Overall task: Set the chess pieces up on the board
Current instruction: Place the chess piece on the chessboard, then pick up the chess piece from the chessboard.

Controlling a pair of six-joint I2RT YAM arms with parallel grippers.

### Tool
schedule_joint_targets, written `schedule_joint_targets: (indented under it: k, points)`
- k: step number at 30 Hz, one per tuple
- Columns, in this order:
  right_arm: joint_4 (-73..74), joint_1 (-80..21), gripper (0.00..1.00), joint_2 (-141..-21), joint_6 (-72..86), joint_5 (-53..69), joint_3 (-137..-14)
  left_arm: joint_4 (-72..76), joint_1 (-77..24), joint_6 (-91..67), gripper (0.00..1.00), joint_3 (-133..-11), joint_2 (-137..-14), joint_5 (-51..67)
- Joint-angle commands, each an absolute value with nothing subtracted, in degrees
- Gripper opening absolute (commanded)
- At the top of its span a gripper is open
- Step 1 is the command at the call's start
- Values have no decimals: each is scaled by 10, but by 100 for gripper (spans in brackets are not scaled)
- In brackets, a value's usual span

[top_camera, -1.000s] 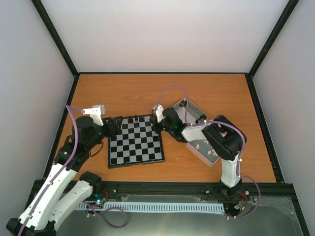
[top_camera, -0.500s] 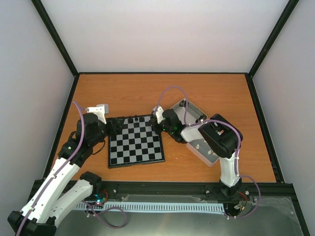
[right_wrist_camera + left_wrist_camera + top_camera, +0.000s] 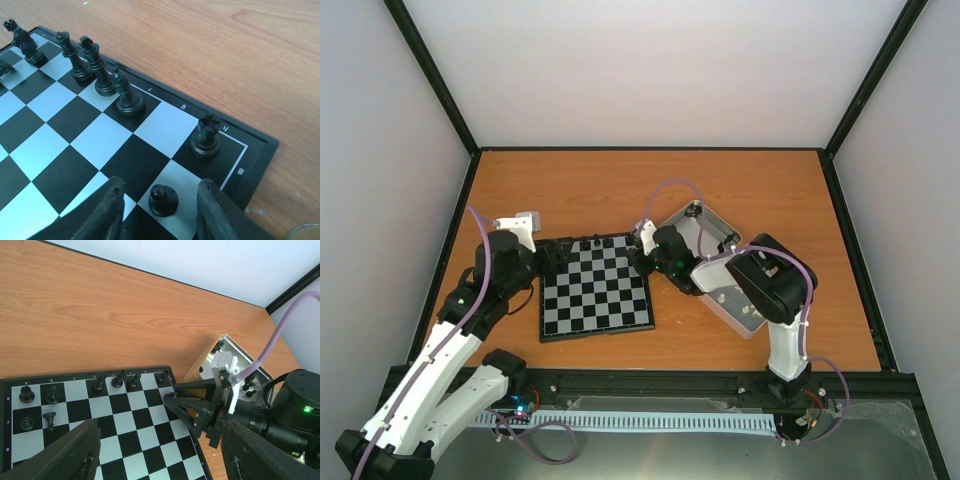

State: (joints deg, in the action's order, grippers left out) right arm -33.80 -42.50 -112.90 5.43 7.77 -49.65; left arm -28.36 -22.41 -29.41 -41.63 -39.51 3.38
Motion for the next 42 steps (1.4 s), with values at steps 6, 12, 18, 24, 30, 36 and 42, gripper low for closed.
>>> schedule_joint_targets:
  k: [6, 12, 18, 24, 30, 36, 42]
  points:
    - [-267, -423, 57, -979, 105, 22, -488, -312, -226, -316, 70, -408, -423, 37]
    - [-70, -423, 56, -889, 193, 10, -518, -317, -226, -350, 65, -388, -507, 40]
    - [9, -424, 50, -811, 269, 44, -501, -334, -226, -353, 41, -407, -657, -14]
    - [18, -425, 48, -773, 279, 63, -489, -336, -210, -356, 40, -459, -772, -68]
    - [12, -425, 46, -762, 271, 62, -477, -323, -192, -354, 48, -513, -834, -84]
    - [-2, -425, 46, -765, 262, 73, -478, -307, -175, -357, 43, -534, -880, -96]
    - [3, -425, 43, -783, 251, 75, -495, -310, -172, -349, 41, -555, -911, -101]
